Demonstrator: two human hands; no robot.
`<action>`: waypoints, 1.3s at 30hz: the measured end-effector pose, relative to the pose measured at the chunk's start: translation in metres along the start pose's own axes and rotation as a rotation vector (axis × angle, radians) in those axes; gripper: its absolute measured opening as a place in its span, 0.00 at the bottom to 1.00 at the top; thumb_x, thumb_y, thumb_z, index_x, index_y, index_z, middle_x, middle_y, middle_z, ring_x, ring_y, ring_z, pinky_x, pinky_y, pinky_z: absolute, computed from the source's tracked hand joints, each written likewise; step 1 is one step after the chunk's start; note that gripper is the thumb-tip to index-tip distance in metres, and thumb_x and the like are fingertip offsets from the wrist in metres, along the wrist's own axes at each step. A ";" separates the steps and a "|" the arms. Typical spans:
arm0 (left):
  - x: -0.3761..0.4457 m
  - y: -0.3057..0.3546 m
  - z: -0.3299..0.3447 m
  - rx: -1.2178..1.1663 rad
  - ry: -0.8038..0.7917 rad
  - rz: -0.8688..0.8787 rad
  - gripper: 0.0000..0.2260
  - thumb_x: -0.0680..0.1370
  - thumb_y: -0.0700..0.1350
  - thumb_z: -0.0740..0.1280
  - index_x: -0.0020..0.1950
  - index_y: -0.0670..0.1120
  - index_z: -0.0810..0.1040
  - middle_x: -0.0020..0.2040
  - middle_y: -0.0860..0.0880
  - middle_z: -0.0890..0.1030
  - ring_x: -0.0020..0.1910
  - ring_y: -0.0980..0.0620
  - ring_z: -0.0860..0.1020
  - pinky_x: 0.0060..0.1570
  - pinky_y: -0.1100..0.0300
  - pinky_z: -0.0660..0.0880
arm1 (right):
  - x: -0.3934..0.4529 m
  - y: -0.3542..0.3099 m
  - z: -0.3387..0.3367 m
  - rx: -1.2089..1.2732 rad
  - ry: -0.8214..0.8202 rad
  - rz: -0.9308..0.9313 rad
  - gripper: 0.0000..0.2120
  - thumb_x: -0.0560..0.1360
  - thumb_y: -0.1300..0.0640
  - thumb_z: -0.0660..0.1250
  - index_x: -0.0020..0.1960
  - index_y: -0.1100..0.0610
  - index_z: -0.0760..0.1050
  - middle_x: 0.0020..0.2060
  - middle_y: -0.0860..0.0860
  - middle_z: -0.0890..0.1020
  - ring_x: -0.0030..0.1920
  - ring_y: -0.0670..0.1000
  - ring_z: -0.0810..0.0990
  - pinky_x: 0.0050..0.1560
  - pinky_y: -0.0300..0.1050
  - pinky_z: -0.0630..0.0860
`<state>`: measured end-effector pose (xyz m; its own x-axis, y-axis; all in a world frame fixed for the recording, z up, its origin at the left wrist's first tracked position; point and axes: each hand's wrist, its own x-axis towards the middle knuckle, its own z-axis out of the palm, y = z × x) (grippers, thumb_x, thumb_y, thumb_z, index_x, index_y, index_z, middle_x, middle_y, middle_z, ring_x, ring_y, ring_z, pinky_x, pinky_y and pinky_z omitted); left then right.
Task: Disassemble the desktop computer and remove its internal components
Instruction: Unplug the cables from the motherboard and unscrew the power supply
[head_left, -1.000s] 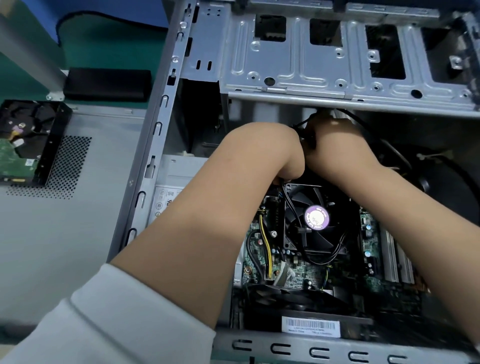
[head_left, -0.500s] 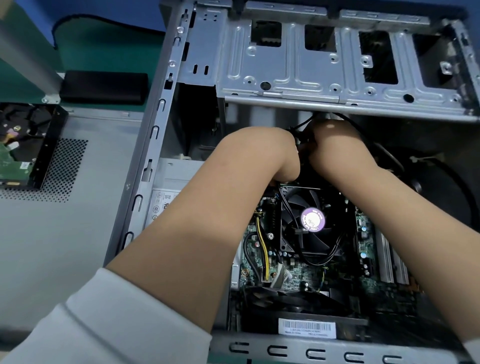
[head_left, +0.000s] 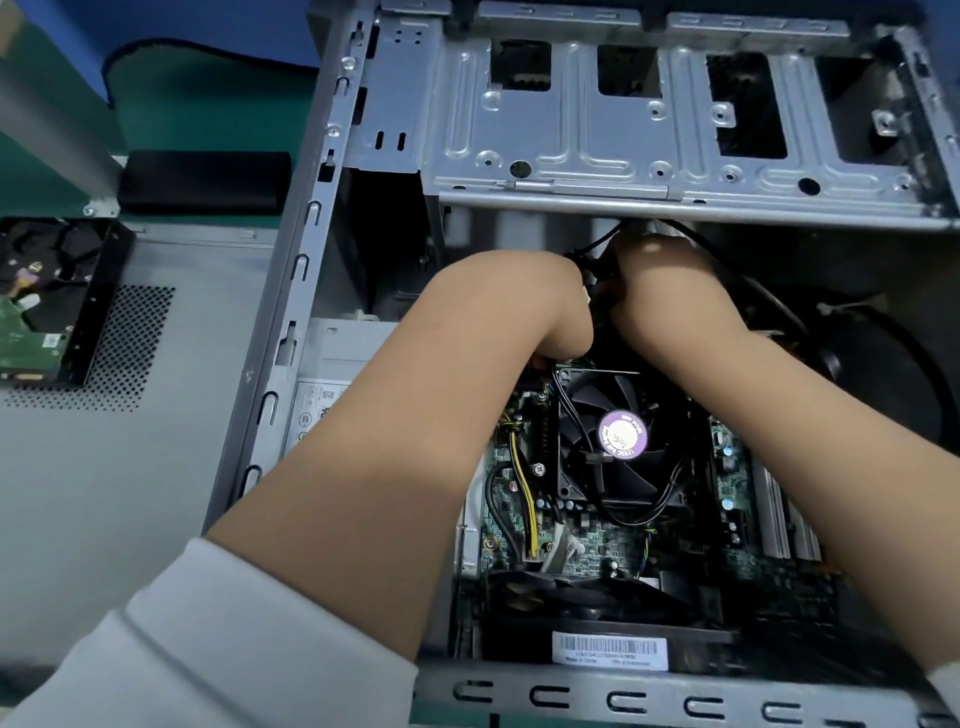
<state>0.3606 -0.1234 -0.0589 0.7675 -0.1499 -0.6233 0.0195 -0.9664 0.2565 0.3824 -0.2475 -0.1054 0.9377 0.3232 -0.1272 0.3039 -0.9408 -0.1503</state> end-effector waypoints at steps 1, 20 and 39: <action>-0.001 0.000 0.000 -0.003 -0.003 0.000 0.10 0.75 0.45 0.66 0.35 0.45 0.71 0.31 0.49 0.76 0.29 0.50 0.74 0.31 0.60 0.70 | 0.000 0.000 -0.001 0.000 0.001 -0.001 0.07 0.74 0.63 0.63 0.51 0.63 0.72 0.49 0.64 0.77 0.49 0.63 0.77 0.39 0.45 0.65; -0.004 0.002 -0.004 0.010 -0.028 0.007 0.11 0.76 0.44 0.66 0.34 0.45 0.71 0.31 0.50 0.74 0.27 0.52 0.72 0.27 0.61 0.66 | -0.006 -0.007 -0.001 -0.024 0.005 -0.040 0.12 0.72 0.64 0.65 0.54 0.64 0.70 0.50 0.63 0.77 0.49 0.62 0.77 0.39 0.44 0.65; -0.010 0.003 -0.009 0.016 -0.059 0.029 0.12 0.77 0.46 0.67 0.34 0.46 0.73 0.24 0.54 0.75 0.24 0.56 0.72 0.23 0.64 0.67 | -0.004 -0.010 -0.020 -0.031 -0.176 -0.010 0.09 0.76 0.51 0.61 0.47 0.57 0.67 0.50 0.61 0.78 0.43 0.58 0.72 0.40 0.43 0.64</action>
<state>0.3584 -0.1228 -0.0455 0.7288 -0.1890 -0.6582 -0.0124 -0.9646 0.2633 0.3787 -0.2417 -0.0836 0.8917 0.3427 -0.2958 0.3205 -0.9393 -0.1220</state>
